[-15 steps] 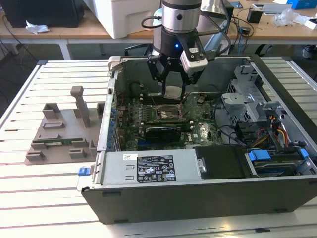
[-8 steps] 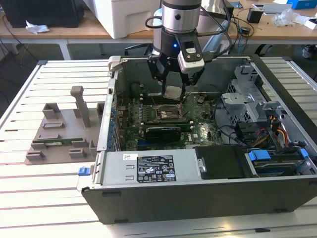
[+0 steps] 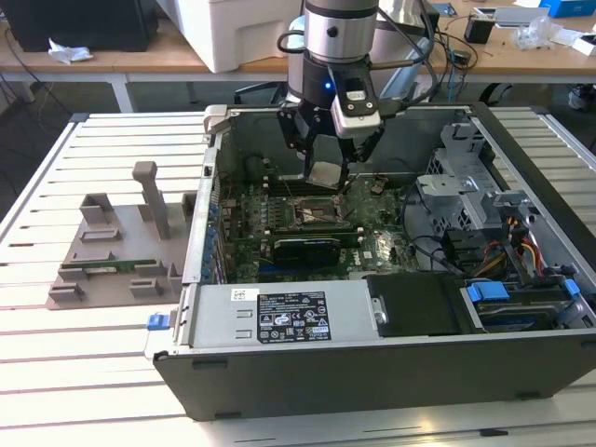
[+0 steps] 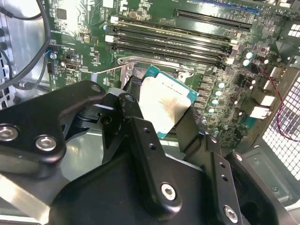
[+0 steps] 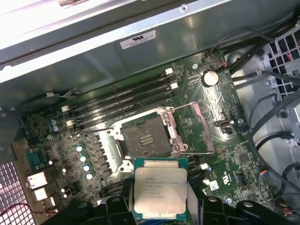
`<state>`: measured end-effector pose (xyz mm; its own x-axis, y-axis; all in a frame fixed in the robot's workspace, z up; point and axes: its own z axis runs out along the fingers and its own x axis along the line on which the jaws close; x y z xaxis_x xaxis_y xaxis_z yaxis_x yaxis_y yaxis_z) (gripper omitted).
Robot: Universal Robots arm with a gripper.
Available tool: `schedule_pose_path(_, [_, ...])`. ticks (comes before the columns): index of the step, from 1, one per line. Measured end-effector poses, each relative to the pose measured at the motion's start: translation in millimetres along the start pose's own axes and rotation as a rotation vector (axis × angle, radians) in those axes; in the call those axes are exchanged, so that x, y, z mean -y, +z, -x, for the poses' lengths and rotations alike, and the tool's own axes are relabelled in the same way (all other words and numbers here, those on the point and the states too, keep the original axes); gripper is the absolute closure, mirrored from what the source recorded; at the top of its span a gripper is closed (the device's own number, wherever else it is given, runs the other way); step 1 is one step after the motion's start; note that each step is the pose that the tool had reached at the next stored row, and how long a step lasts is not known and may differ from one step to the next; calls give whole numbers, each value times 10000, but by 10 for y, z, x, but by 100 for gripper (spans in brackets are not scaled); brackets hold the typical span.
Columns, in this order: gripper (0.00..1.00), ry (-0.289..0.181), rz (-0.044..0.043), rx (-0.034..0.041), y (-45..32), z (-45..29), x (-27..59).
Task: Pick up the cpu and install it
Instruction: 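Place the cpu into insertion slot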
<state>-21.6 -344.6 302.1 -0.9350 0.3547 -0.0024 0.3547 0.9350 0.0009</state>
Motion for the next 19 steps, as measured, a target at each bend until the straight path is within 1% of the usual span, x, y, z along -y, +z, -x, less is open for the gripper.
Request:
schedule_pose_path(11, [46, 581, -8, 3, 9, 0, 0])
schedule_pose_path(16, [46, 1023, -42, 18, 15, 0, 0])
schedule_pose_path(17, [46, 1482, -84, 35, 18, 0, 0])
schedule_pose_path(18, [46, 1810, -126, 52, 20, 0, 0])
schedule_pose_path(19, [46, 2145, -241, 107, 21, 0, 0])
